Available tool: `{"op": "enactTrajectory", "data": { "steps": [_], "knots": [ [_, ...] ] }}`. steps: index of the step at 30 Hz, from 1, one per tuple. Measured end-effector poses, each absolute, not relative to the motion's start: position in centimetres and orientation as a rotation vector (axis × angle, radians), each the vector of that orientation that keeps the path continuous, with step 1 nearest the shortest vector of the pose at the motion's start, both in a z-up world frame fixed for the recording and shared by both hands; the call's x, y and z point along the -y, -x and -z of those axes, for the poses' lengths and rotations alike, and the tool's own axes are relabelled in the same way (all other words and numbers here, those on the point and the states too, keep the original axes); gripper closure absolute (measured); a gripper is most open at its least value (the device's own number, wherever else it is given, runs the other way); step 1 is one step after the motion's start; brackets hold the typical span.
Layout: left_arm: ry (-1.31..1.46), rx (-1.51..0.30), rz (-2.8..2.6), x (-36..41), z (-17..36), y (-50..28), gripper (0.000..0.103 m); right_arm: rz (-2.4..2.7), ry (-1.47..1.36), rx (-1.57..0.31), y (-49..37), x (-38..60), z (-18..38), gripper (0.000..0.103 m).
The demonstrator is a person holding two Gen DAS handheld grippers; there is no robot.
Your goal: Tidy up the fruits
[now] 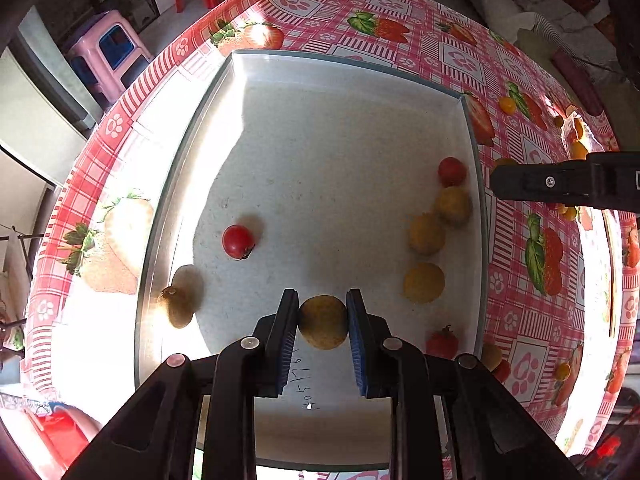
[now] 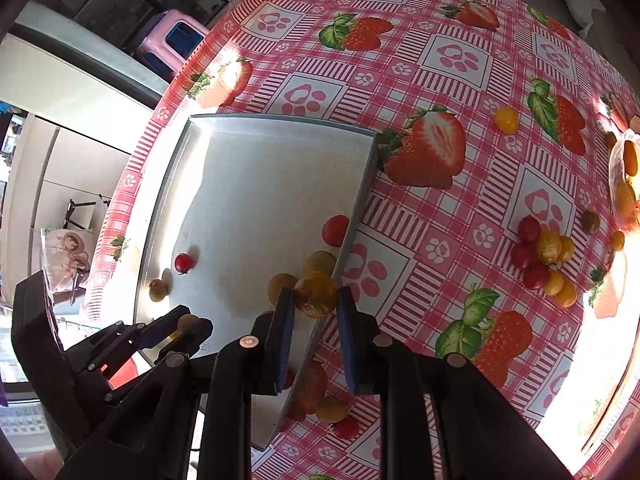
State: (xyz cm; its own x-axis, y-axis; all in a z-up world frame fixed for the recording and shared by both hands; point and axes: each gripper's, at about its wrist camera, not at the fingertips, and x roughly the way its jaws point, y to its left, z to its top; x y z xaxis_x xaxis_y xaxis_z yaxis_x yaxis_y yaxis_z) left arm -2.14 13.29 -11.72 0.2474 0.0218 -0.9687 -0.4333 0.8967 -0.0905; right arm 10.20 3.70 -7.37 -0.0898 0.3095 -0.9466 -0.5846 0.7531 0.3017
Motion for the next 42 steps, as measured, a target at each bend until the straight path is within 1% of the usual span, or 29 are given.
{"op": "enactTrajectory", "data": {
  "steps": [11,26,27,28,29,30,33,35,37,38,41,42],
  "knots": [
    [0.363,-1.321,-0.34,-13.6,13.6,1.2,0.077,-0.765,0.297,-1.49,-11.6,-7.2,9.5,0.079],
    [0.327,-1.315,-0.345,-13.0,13.5,0.8,0.076,-0.745,0.382,-1.502,-12.5,-10.0,12.9,0.079],
    [0.323,-1.319,-0.344,-13.0,13.6,0.8,0.069,-0.744,0.387,-1.504,-12.4,-10.1,13.2,0.079],
    [0.321,-1.324,-0.346,-12.9,13.6,0.8,0.039,-0.744,0.39,-1.504,-12.3,-10.2,13.4,0.079],
    [0.318,-1.315,-0.359,-12.8,13.4,0.8,0.026,-0.742,0.394,-1.499,-12.2,-10.3,13.4,0.078],
    [0.311,-1.29,-0.373,-12.7,13.1,0.9,0.022,-0.742,0.403,-1.488,-12.0,-10.5,13.5,0.078],
    [0.31,-1.294,-0.364,-12.4,13.0,0.8,0.022,-0.757,0.424,-1.476,-11.4,-10.6,13.5,0.076],
    [0.308,-1.302,-0.363,-12.7,12.8,1.1,0.022,-0.773,0.408,-1.488,-11.3,-10.8,13.6,0.071],
    [0.298,-1.307,-0.372,-12.7,12.7,1.4,0.022,-0.779,0.395,-1.503,-11.1,-11.0,13.7,0.061],
    [0.296,-1.311,-0.373,-12.7,12.6,1.8,0.022,-0.78,0.391,-1.507,-11.0,-11.0,13.6,0.06],
    [0.308,-1.307,-0.358,-12.5,12.0,2.7,0.022,-0.788,0.378,-1.502,-10.9,-11.0,12.7,0.05],
    [0.309,-1.3,-0.352,-12.4,11.7,3.0,0.021,-0.798,0.366,-1.502,-10.8,-10.8,12.2,0.044]
  ]
}}
